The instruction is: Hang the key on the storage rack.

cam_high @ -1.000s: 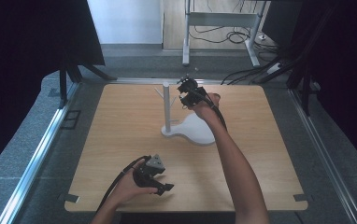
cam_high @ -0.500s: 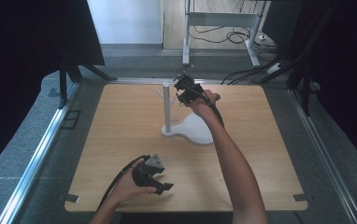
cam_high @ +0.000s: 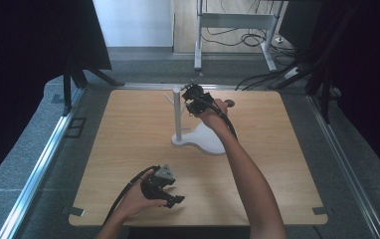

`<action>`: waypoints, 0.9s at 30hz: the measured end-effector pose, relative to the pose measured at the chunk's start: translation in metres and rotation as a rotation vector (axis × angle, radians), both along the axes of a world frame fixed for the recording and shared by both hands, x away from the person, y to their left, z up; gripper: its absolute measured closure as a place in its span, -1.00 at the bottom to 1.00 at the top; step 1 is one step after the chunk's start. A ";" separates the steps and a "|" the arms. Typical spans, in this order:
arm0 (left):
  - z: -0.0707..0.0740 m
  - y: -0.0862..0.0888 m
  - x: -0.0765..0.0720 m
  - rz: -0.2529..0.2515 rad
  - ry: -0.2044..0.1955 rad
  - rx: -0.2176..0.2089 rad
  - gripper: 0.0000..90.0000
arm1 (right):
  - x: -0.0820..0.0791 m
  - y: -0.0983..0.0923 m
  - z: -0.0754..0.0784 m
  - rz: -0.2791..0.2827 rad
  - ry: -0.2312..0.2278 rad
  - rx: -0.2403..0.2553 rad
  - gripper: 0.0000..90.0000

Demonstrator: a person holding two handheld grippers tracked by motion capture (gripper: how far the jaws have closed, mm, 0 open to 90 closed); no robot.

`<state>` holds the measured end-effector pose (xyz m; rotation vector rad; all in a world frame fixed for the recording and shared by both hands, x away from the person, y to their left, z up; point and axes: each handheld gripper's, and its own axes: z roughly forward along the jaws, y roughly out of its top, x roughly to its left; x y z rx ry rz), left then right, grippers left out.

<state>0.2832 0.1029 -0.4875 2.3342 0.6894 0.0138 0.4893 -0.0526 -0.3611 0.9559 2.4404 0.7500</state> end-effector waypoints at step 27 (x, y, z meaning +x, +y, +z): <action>0.002 0.004 0.002 0.027 -0.003 0.011 -0.42 | -0.102 -0.081 -0.015 0.038 -0.032 0.129 0.25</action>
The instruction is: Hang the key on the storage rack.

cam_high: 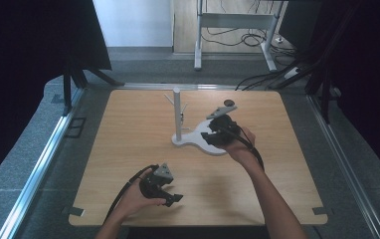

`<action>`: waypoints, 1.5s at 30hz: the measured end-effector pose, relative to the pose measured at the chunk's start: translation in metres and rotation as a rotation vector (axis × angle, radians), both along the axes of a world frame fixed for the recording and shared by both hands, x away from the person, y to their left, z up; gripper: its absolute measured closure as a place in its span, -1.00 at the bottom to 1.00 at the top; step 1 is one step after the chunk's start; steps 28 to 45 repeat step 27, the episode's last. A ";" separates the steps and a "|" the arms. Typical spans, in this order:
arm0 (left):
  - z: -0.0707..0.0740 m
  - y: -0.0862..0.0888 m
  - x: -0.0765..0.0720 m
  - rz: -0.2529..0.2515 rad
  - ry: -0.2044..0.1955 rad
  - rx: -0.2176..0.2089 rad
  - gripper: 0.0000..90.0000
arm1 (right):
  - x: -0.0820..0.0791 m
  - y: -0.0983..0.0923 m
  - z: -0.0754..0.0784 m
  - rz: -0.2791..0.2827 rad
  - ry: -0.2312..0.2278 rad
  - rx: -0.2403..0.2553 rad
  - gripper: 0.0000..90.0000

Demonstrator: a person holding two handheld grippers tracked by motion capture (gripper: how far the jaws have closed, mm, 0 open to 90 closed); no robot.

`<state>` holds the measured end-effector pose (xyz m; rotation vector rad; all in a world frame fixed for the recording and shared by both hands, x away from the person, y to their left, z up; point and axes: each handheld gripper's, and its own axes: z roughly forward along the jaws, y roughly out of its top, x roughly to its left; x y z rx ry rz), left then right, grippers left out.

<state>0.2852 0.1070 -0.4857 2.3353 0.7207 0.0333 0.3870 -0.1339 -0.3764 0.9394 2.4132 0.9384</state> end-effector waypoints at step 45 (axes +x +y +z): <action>0.002 0.006 0.002 0.024 -0.001 -0.004 -0.42 | -0.076 -0.091 -0.071 -0.074 0.018 0.135 0.11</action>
